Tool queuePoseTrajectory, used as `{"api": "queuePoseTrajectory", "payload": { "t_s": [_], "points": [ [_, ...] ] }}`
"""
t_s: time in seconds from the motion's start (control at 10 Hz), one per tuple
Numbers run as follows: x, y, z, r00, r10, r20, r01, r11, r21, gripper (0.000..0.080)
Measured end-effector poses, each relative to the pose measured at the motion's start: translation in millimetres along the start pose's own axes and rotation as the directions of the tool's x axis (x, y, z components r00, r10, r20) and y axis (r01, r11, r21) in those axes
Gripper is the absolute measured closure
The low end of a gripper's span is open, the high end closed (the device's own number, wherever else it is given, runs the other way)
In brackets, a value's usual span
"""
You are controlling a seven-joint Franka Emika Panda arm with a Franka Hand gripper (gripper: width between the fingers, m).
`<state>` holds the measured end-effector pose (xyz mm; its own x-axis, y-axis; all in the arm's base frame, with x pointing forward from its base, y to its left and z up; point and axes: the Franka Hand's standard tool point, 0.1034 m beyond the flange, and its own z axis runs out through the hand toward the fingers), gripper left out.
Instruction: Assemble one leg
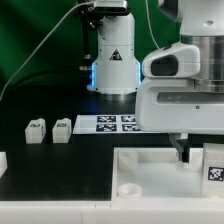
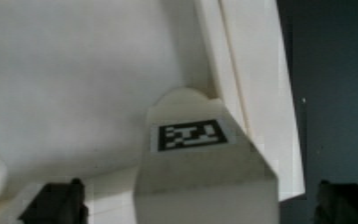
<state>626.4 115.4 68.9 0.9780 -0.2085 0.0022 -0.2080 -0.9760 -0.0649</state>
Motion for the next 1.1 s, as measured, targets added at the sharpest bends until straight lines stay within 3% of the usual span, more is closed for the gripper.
{"api": "queuePoseTrajectory", "payload": {
  "t_s": [0.1,0.2,0.3,0.5,0.8,0.9,1.1],
  "points": [
    [0.9,0.8,-0.4,1.000,-0.001,-0.001,0.001,1.000,0.001,0.0150],
    [0.7,0.7,-0.1,0.999,0.049,0.000,-0.049,0.999,0.001,0.0267],
    [0.7,0.7,-0.1,0.998,0.068,0.000,-0.068,0.998,0.002,0.0267],
    [-0.1,-0.7,0.3,0.959,0.285,0.006,-0.285,0.959,0.010,0.0506],
    [0.3,-0.4,0.4,0.839,0.544,0.015,-0.544,0.839,0.011,0.0506],
    [3.5,1.1,0.1,0.680,0.732,0.045,-0.733,0.680,0.001,0.0506],
    [3.2,4.1,0.4,0.344,0.933,0.108,-0.938,0.345,0.009,0.0506]
  ]
}}
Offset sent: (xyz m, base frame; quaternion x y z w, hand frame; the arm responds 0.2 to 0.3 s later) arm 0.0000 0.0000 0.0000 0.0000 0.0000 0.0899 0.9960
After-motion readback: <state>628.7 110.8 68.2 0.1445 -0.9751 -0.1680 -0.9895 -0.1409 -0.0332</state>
